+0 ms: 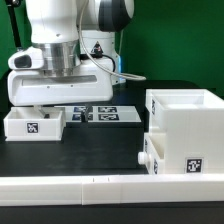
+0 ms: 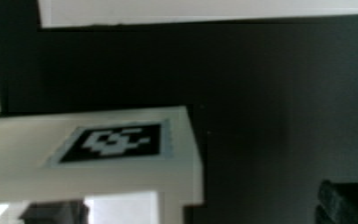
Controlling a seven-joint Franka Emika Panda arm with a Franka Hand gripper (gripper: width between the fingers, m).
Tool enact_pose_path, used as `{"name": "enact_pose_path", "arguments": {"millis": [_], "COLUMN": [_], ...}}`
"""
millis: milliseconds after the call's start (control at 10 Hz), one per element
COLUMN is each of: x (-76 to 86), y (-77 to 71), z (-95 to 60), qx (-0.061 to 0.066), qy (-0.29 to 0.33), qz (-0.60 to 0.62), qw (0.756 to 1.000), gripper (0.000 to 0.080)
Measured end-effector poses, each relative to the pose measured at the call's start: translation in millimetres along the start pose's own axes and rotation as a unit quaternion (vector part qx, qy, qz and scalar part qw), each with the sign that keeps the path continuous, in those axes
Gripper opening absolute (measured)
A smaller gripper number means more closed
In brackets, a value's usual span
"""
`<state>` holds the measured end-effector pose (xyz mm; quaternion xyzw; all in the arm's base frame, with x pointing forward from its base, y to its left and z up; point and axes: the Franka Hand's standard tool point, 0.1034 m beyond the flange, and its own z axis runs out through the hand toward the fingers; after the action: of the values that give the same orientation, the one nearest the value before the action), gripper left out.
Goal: Assemble drawer
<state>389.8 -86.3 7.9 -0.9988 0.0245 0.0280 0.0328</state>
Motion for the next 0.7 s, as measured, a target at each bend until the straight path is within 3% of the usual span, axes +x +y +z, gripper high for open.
{"name": "enact_pose_path", "arguments": {"millis": [400,600,700], "x": [-1.3,-1.2,-1.1], "y": [2.0,1.7,1.7], "z": [1.3,1.3,1.2], "qx": [-0.007,-0.007,-0.007], "qy": [0.014,0.014,0.014], "qz": [-0.016,-0.018,-0.018], "qw": [1.0,1.0,1.0], "gripper": [0.062,0.0347,0.013]}}
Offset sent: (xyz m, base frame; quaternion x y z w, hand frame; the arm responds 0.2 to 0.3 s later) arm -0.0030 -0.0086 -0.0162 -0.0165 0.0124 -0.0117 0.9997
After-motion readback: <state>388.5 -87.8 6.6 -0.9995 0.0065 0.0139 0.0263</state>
